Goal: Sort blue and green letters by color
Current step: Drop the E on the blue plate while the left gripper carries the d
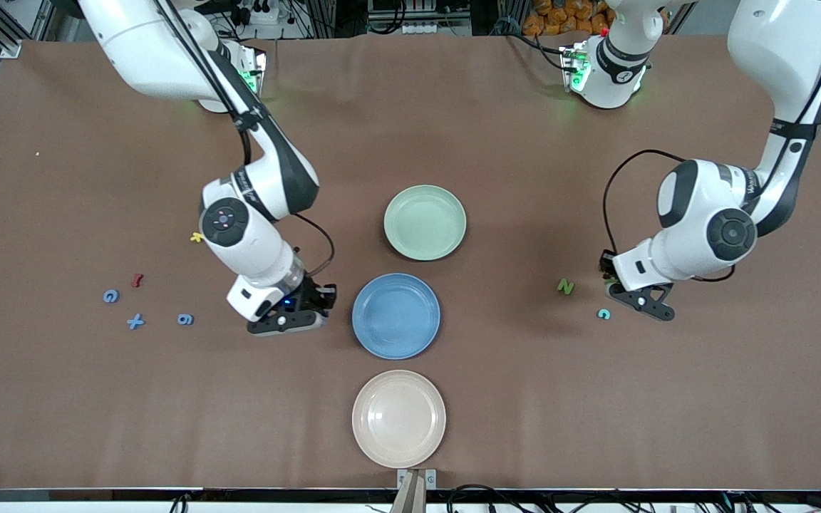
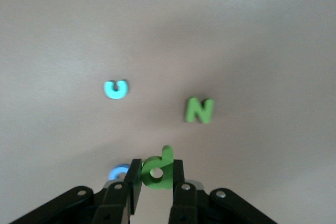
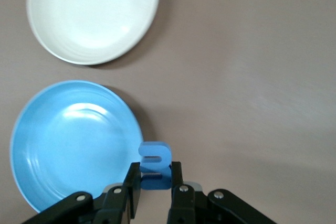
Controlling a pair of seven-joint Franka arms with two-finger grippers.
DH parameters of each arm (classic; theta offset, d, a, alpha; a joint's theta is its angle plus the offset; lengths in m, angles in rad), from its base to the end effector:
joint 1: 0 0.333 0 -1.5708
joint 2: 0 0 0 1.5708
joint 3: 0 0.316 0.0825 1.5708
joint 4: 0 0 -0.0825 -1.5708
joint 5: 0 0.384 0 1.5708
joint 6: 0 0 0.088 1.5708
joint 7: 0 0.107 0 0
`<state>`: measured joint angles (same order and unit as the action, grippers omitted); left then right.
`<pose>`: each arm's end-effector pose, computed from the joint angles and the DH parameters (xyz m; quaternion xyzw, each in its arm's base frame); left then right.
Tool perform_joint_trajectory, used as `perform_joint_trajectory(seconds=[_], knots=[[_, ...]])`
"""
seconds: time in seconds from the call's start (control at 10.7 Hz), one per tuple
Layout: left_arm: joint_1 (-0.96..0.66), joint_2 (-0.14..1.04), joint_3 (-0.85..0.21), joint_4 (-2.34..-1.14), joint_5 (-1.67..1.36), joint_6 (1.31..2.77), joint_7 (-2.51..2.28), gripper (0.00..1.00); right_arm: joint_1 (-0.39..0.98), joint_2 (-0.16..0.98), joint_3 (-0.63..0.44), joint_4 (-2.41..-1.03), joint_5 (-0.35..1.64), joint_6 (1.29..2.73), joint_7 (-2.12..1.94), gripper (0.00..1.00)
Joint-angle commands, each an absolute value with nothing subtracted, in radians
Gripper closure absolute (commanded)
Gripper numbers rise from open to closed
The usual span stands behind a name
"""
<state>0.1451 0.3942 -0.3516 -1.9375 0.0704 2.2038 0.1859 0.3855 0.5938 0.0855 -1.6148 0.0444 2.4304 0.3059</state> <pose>0.5967 -0.1137 0.2841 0.9761 -0.2075 -0.0513 0.0391 0.6386 0.3153 0.3026 -0.9914 -0.0569 -0.0882 0.0785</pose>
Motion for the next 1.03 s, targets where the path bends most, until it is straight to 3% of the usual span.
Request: perform_joint_trajectory(seconds=[0.0, 0.28, 0.47, 0.56, 0.66, 0.94], knots=[[0.149, 0.361, -0.442, -1.945, 0.086, 2.172, -0.007, 1.00, 0.455, 0.728, 0.083, -1.502, 0.032, 2.573, 0.310, 1.00], [0.114, 0.367, -0.503, -1.925, 0.086, 2.172, -0.188, 1.00, 0.503, 0.778, 0.083, -1.502, 0.031, 2.681, 0.316, 1.00], [0.043, 0.374, -0.503, -1.911, 0.089, 2.172, -0.288, 1.00, 0.525, 0.782, 0.084, -1.502, 0.022, 2.680, 0.346, 0.88], [0.019, 0.376, -0.505, -1.910, 0.089, 2.174, -0.316, 1.00, 0.529, 0.782, 0.084, -1.505, 0.021, 2.678, 0.362, 0.47], [-0.017, 0.376, -0.503, -1.910, 0.089, 2.172, -0.369, 1.00, 0.528, 0.782, 0.084, -1.509, 0.021, 2.672, 0.367, 0.00], [-0.134, 0.400, -0.505, -1.879, 0.086, 2.172, -0.548, 1.00, 0.496, 0.744, 0.083, -1.529, 0.003, 2.576, 0.359, 0.00]])
